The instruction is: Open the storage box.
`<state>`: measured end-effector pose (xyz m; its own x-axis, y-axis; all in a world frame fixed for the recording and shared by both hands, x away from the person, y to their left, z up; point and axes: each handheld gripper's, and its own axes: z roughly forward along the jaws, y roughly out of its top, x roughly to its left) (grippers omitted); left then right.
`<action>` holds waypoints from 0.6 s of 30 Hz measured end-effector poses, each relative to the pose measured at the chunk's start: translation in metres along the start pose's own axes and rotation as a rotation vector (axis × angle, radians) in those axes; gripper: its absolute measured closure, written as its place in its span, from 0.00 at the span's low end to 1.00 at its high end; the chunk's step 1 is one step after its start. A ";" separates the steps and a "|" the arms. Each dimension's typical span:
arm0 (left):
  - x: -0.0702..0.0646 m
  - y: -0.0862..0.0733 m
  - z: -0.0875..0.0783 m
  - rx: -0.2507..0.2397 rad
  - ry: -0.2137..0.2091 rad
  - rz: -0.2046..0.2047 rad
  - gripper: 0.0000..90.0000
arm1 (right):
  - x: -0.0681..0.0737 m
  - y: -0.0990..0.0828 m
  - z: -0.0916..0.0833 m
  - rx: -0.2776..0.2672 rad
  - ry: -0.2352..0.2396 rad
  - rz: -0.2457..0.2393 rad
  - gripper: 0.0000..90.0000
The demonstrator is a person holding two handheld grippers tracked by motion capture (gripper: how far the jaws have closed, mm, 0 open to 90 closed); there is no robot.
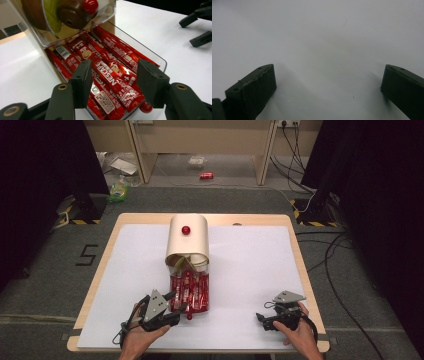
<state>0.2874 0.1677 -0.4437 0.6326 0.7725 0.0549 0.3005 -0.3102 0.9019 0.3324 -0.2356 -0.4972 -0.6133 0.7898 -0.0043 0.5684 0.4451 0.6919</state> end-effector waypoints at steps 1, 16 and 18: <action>0.001 0.000 0.001 0.003 0.002 -0.009 0.51 | 0.000 0.000 0.000 0.001 0.000 0.000 0.00; 0.012 0.009 0.014 0.022 0.033 -0.055 0.49 | 0.000 0.000 0.000 0.000 0.001 -0.001 0.00; 0.013 0.010 0.016 0.024 0.037 -0.059 0.50 | 0.000 0.000 0.000 0.000 0.001 0.000 0.00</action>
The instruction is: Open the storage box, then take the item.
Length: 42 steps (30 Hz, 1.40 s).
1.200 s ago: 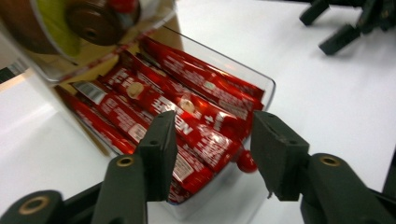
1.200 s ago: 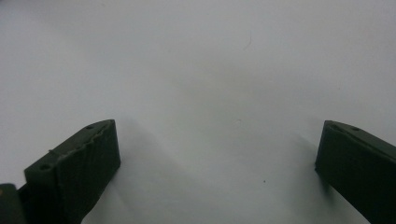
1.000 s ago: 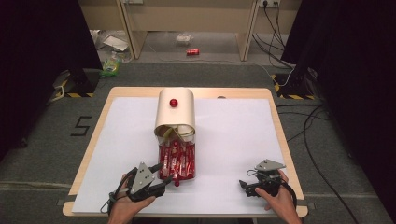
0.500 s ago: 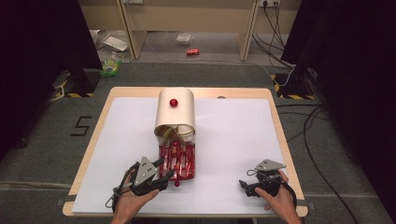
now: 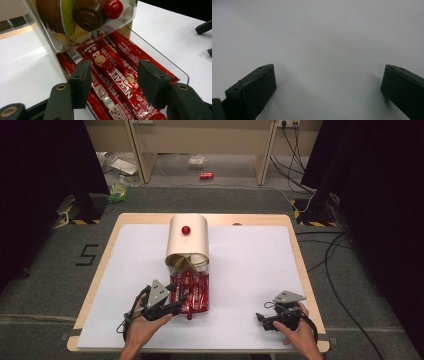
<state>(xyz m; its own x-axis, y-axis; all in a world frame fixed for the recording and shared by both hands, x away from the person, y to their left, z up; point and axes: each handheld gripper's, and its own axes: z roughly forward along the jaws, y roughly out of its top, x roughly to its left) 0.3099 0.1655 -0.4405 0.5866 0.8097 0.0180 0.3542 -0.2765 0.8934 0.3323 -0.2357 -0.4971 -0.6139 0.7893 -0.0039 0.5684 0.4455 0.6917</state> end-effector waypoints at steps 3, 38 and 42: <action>0.001 0.000 0.002 0.006 0.008 -0.004 0.50 | 0.000 0.000 0.000 -0.001 0.001 -0.001 0.00; -0.010 0.000 0.027 0.117 0.010 -0.007 0.63 | 0.000 0.000 0.000 0.000 0.000 0.000 0.00; -0.012 -0.002 0.030 0.135 0.007 0.001 0.66 | 0.000 0.000 0.000 0.000 0.000 0.000 0.00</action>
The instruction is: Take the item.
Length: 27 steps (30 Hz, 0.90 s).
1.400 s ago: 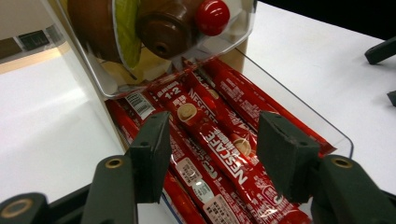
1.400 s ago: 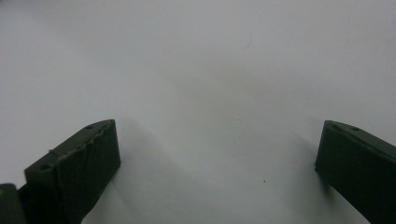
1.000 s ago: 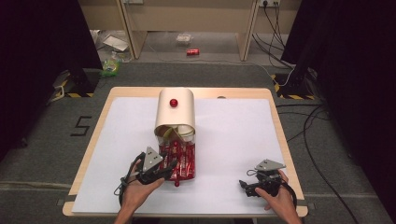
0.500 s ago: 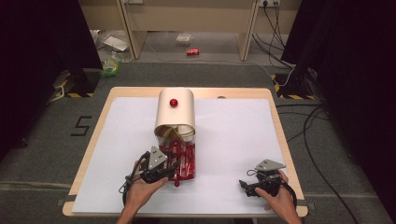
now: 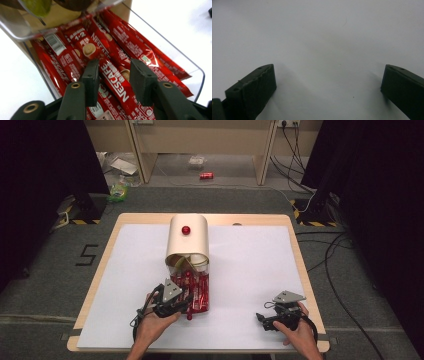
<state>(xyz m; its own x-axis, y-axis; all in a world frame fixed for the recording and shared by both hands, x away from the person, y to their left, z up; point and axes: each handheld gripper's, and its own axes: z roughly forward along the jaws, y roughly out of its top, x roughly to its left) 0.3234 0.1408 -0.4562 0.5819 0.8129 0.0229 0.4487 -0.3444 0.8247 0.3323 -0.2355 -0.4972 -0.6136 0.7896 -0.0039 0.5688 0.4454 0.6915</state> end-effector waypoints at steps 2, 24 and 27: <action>0.001 0.000 -0.001 0.008 -0.005 -0.002 0.68 | 0.000 0.000 0.000 -0.001 -0.001 -0.001 0.00; -0.005 0.000 0.005 0.003 0.052 0.024 0.88 | 0.000 0.000 0.000 -0.001 -0.001 -0.001 0.00; -0.003 0.004 0.002 -0.007 0.048 0.031 0.92 | 0.000 0.000 0.000 -0.001 0.000 0.001 0.00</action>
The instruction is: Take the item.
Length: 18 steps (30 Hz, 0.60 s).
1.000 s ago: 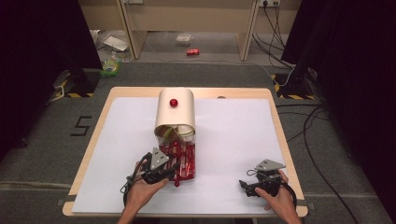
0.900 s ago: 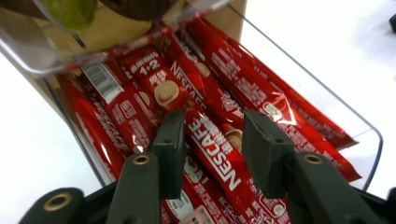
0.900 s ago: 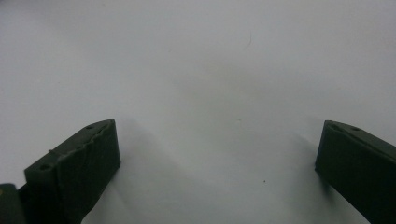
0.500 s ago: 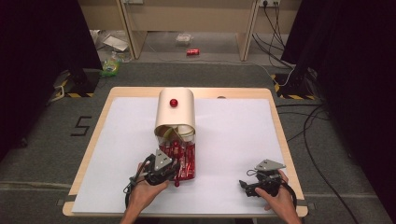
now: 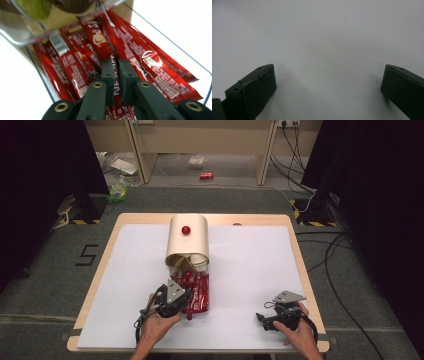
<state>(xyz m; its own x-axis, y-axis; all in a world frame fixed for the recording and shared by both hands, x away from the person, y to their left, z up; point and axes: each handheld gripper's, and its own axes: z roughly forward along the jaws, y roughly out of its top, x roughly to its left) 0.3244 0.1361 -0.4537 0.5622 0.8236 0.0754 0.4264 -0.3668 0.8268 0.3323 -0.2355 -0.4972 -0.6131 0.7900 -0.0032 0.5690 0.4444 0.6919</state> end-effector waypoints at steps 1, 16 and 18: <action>0.001 0.002 -0.002 -0.002 0.002 0.008 0.93 | 0.000 0.000 0.000 0.001 0.000 0.000 0.00; 0.013 0.004 -0.026 0.005 -0.073 0.031 0.95 | 0.000 0.000 0.000 -0.001 0.000 -0.002 0.00; 0.015 0.004 -0.029 0.010 -0.077 0.038 0.95 | 0.000 0.000 0.000 -0.001 -0.001 -0.002 0.00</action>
<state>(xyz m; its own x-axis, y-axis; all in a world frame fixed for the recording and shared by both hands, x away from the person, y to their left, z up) 0.3141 0.1592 -0.4336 0.6310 0.7732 0.0632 0.4103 -0.4018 0.8187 0.3324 -0.2356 -0.4972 -0.6136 0.7896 -0.0046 0.5678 0.4454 0.6922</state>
